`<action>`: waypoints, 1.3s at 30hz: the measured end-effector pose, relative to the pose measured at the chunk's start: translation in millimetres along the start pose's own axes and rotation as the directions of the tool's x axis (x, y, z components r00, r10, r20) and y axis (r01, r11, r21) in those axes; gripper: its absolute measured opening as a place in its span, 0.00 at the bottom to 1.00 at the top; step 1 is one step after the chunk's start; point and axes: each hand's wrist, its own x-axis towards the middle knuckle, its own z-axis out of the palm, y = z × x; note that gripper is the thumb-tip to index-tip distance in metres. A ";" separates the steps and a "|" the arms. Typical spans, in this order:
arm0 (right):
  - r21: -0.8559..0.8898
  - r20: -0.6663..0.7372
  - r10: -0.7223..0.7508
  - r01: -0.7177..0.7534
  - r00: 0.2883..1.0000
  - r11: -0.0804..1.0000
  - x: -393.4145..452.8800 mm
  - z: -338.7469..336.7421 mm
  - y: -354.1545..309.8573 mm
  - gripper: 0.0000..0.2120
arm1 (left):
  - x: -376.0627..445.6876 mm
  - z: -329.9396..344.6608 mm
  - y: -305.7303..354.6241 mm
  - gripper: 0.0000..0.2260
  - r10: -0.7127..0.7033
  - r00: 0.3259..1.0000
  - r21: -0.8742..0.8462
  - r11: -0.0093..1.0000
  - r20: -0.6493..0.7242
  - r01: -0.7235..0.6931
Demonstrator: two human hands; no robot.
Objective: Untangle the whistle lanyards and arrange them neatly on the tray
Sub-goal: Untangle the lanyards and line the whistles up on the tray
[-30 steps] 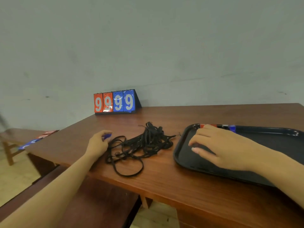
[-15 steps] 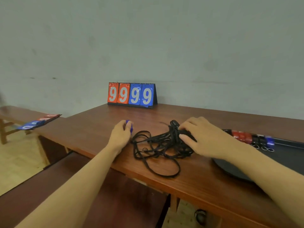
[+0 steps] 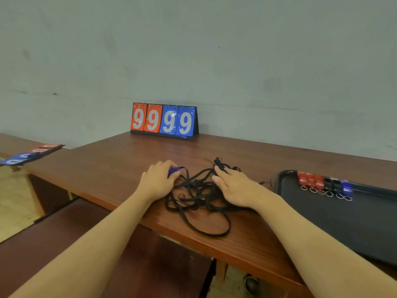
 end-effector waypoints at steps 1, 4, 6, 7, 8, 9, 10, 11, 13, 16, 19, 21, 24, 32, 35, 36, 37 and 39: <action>-0.002 -0.032 -0.007 0.007 0.999 1.000 -2.0 -1.6 -0.7 0.24 | 0.0 0.2 -0.3 0.11 -0.004 1.000 -0.006 1.000 -0.003 0.004; 0.086 -0.150 0.085 -0.072 0.985 0.994 -0.7 -4.6 6.8 0.21 | 0.4 0.2 -0.3 0.11 -0.017 1.000 -0.025 1.000 0.001 0.017; 0.133 -0.175 0.150 -0.128 0.973 0.983 0.8 -6.5 11.4 0.21 | -0.3 -0.6 0.6 0.11 -0.020 1.000 -0.040 0.999 0.004 0.020; 0.125 -0.153 0.171 -0.152 0.973 0.980 0.2 -7.2 12.3 0.21 | -0.9 -0.9 0.7 0.10 -0.022 1.000 -0.048 0.999 0.003 0.022; 0.112 -0.122 0.188 -0.175 0.975 0.978 -1.0 -8.8 13.3 0.21 | -1.3 -1.1 0.6 0.10 -0.024 1.000 -0.055 0.998 0.002 0.024; 0.090 -0.092 0.201 -0.192 0.975 0.977 -3.3 -10.7 13.3 0.21 | -1.7 -1.1 0.5 0.10 -0.025 1.000 -0.061 0.998 0.000 0.025; 0.062 -0.071 0.203 -0.199 0.977 0.978 -5.5 -12.4 13.2 0.22 | -2.0 -1.1 0.3 0.10 -0.026 1.000 -0.067 0.997 0.001 0.026; 0.042 -0.063 0.201 -0.198 0.978 0.979 -8.0 -13.5 12.9 0.23 | -2.4 -1.3 0.3 0.10 -0.025 1.000 -0.071 0.997 0.001 0.025; 0.029 -0.077 0.213 -0.211 0.974 0.977 -10.7 -13.9 11.3 0.24 | -2.9 -1.9 1.0 0.10 -0.024 1.000 -0.070 0.997 0.000 0.024; 0.026 -0.141 0.205 -0.204 0.968 0.979 -13.0 -13.2 6.6 0.20 | -3.8 -2.6 2.1 0.10 -0.030 1.000 -0.063 0.998 -0.006 0.029; 0.010 -0.200 0.141 -0.142 0.969 0.990 -16.3 -12.8 2.8 0.21 | -4.2 -2.6 3.3 0.11 -0.034 0.999 -0.057 0.998 -0.007 0.034; -0.005 -0.221 0.069 -0.071 0.973 0.997 -17.7 -12.8 0.2 0.21 | -4.4 -2.9 4.3 0.10 -0.038 0.999 -0.066 0.997 -0.003 0.038; -0.032 -0.215 0.034 -0.041 0.976 0.999 -16.4 -11.5 -4.6 0.17 | -4.6 -3.3 4.6 0.10 -0.042 0.999 -0.078 0.996 -0.001 0.042; -0.014 -0.204 0.108 -0.113 0.973 0.994 -15.1 -12.2 -2.4 0.15 | -6.3 -4.1 7.4 0.12 -0.063 0.998 -0.119 0.991 -0.003 0.062; 0.029 -0.275 0.090 -0.085 0.957 0.996 -15.2 -12.9 -3.2 0.13 | -6.3 -4.2 6.2 0.13 -0.063 0.998 -0.136 0.989 -0.009 0.061; 0.049 -0.291 0.093 -0.082 0.952 0.995 -15.2 -13.5 -3.7 0.12 | -6.4 -4.4 5.9 0.13 -0.060 0.998 -0.140 0.988 -0.008 0.058; 0.061 -0.300 0.096 -0.081 0.949 0.995 -15.9 -14.2 -4.4 0.12 | -6.5 -4.5 5.5 0.13 -0.057 0.998 -0.144 0.988 -0.007 0.056; 0.063 -0.305 0.091 -0.076 0.948 0.995 -17.6 -14.8 -6.1 0.10 | -6.3 -4.8 5.0 0.13 -0.059 0.998 -0.151 0.987 -0.006 0.057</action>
